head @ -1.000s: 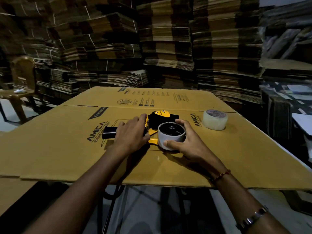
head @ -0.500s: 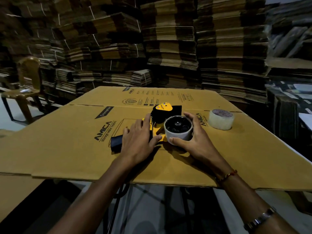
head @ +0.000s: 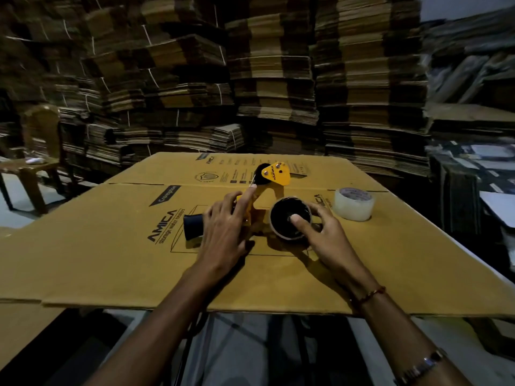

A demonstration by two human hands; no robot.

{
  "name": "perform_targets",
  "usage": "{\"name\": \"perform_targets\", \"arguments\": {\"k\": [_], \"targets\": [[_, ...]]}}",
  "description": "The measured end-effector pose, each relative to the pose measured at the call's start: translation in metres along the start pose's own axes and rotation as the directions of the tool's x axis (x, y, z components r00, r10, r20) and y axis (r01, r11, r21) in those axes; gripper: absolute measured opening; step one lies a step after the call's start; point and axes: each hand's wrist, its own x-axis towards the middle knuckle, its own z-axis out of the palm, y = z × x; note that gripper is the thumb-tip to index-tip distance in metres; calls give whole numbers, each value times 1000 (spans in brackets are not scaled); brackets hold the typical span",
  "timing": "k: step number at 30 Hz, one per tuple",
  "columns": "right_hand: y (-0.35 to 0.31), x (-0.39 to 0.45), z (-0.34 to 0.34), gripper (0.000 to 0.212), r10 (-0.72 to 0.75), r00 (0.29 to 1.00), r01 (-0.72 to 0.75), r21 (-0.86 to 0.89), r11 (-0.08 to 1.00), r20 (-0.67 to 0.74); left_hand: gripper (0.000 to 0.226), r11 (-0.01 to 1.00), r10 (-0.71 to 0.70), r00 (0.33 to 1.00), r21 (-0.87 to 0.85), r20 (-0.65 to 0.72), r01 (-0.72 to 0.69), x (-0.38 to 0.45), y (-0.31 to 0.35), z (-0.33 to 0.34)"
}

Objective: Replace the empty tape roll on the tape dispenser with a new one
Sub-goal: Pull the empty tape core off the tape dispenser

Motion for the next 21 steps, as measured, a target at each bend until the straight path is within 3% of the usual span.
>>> {"name": "perform_targets", "arguments": {"k": [2, 7, 9, 11, 12, 14, 18, 21], "targets": [[-1, 0, 0, 49, 5, 1000, -4, 43, 999, -25, 115, 1000, -4, 1000, 16, 23, 4, 1, 0, -3], [2, 1, 0, 49, -9, 1000, 9, 22, 1000, -28, 100, 989, -50, 996, 143, 73, 39, -2, 3, -2], [3, 2, 0, 48, -16, 1000, 16, 24, 1000, -22, 90, 966, -5, 1000, 257, 15, 1, -4, 8, -4], [3, 4, 1, 48, -13, 1000, 13, 17, 1000, -20, 70, 957, 135, 986, 272, -99, -103, -7, 17, -3], [2, 3, 1, 48, -4, 1000, 4, 19, 1000, -17, 59, 963, 189, 972, 222, -143, -154, -8, 24, -1], [3, 3, 2, 47, 10, 1000, -9, 43, 999, -15, 46, 989, 146, 981, 34, -128, -143, -6, 43, 3], [5, 5, 3, 41, -10, 999, 10, 5, 1000, -38, 45, 950, -188, 982, -248, 27, 189, 6, 58, 21], [8, 11, 6, 39, 10, 999, -10, -3, 1000, -53, 37, 914, -260, 963, -302, 73, 270, 11, 54, 29]]}}
